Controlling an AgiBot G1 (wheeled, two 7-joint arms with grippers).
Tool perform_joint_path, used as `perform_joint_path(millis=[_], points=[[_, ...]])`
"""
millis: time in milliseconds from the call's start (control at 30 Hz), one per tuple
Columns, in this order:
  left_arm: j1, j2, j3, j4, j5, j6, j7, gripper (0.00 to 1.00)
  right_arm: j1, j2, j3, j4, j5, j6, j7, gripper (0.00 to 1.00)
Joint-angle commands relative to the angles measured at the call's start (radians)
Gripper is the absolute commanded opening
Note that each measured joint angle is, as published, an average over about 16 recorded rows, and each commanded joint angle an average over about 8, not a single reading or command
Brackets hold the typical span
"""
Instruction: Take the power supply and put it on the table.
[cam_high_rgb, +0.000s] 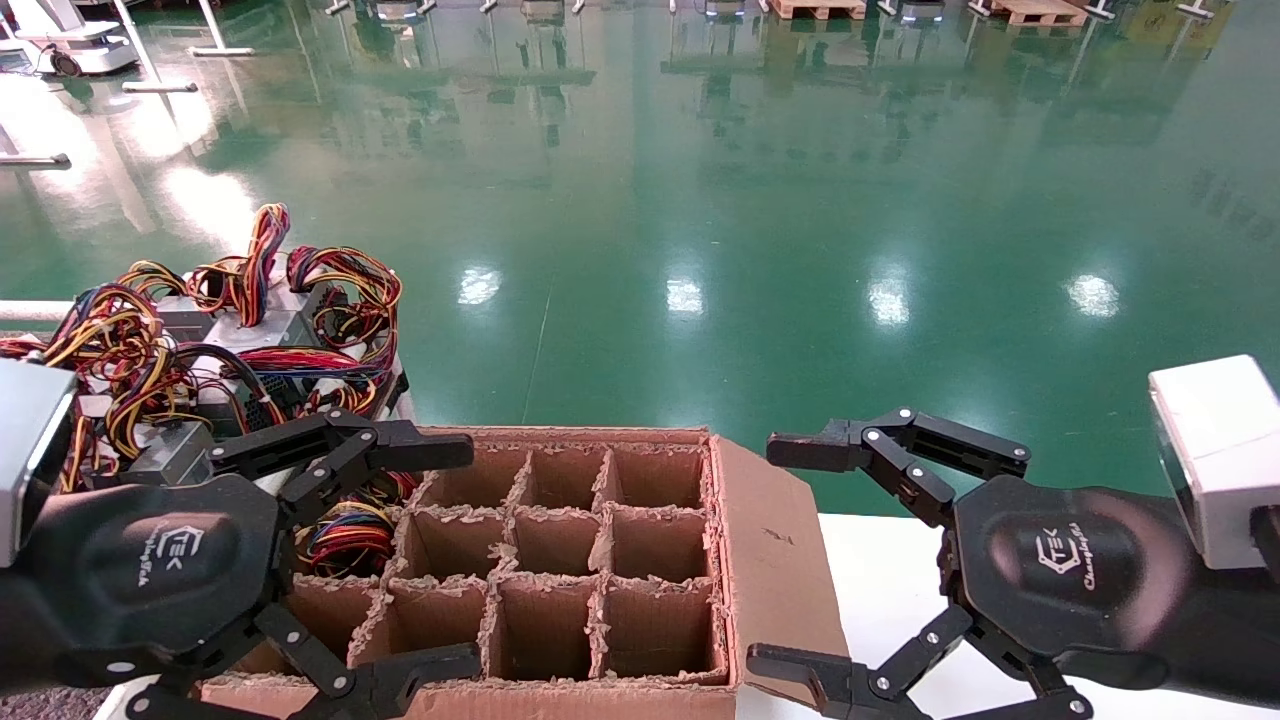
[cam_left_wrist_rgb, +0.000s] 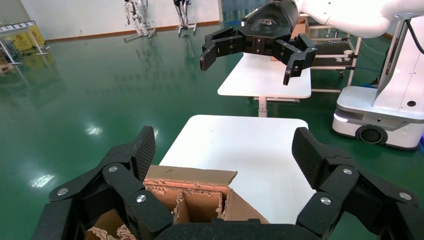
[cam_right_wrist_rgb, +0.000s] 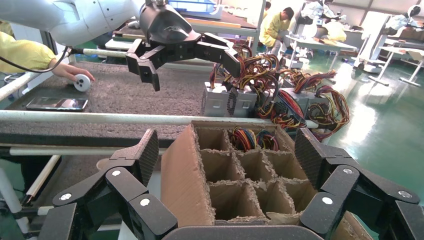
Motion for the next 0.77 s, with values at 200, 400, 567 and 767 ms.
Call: perform_joint_path(millis=[200,400,567,767], points=[[0.0,0.0,0.0,0.0,0.0,0.0,0.0,1.0,0.0,0.0,0.0,0.0,0.0,0.0,0.0,1.0],[0.0,0.0,0.0,0.0,0.0,0.0,0.0,1.0,0.0,0.0,0.0,0.0,0.0,0.0,0.0,1.0],[0.0,0.0,0.0,0.0,0.0,0.0,0.0,1.0,0.0,0.0,0.0,0.0,0.0,0.0,0.0,1.0],[0.0,0.0,0.0,0.0,0.0,0.0,0.0,1.0,0.0,0.0,0.0,0.0,0.0,0.0,0.0,1.0]])
